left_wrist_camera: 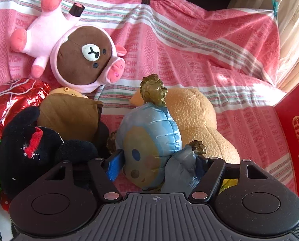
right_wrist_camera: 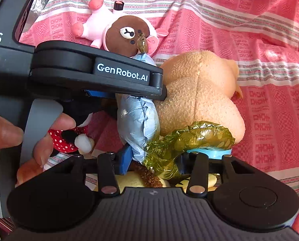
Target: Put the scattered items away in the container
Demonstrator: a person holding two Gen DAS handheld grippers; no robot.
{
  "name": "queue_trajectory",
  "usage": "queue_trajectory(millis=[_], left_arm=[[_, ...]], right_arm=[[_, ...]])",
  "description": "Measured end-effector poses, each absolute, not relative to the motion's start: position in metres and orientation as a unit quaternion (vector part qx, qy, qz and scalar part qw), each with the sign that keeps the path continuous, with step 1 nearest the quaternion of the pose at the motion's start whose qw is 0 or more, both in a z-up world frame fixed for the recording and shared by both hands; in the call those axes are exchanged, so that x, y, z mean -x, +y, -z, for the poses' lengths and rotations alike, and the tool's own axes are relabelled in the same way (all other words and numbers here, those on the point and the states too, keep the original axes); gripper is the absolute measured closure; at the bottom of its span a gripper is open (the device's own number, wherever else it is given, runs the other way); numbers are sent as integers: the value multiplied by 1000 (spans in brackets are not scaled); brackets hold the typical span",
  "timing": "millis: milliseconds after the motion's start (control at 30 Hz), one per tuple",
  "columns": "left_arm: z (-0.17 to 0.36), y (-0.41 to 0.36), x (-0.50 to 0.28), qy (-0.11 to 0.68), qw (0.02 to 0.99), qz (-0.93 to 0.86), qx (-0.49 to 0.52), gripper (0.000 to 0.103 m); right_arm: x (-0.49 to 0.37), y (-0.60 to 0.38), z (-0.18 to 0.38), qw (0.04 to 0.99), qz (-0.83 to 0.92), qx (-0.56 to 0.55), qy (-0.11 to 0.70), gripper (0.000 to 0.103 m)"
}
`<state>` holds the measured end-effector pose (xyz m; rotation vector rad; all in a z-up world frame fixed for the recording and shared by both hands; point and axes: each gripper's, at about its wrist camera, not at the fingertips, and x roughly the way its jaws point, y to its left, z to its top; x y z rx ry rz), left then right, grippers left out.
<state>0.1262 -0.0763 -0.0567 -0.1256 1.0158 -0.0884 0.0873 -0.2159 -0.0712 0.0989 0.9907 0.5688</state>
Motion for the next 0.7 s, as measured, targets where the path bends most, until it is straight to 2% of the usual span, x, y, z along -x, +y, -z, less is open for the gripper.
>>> queue_trajectory(millis=[167,367,400,633,700], left_arm=[[50,-73,-119,479,873,66,63,43],[49,-68,-120,482,870,66,80,44],[52,-66,-120,485,868,64,87,47],[38,-65,-106,466,877,72,89,57],[29,-65,-102,456,881,78,95,62]], right_arm=[[-86,-218,65,841,-270,-46,467,58],[-84,-214,63,844,-271,-34,461,56],[-84,-213,65,845,-270,-33,460,56],[-75,-220,56,851,-268,-40,450,68],[-72,-224,48,853,-270,-53,444,72]])
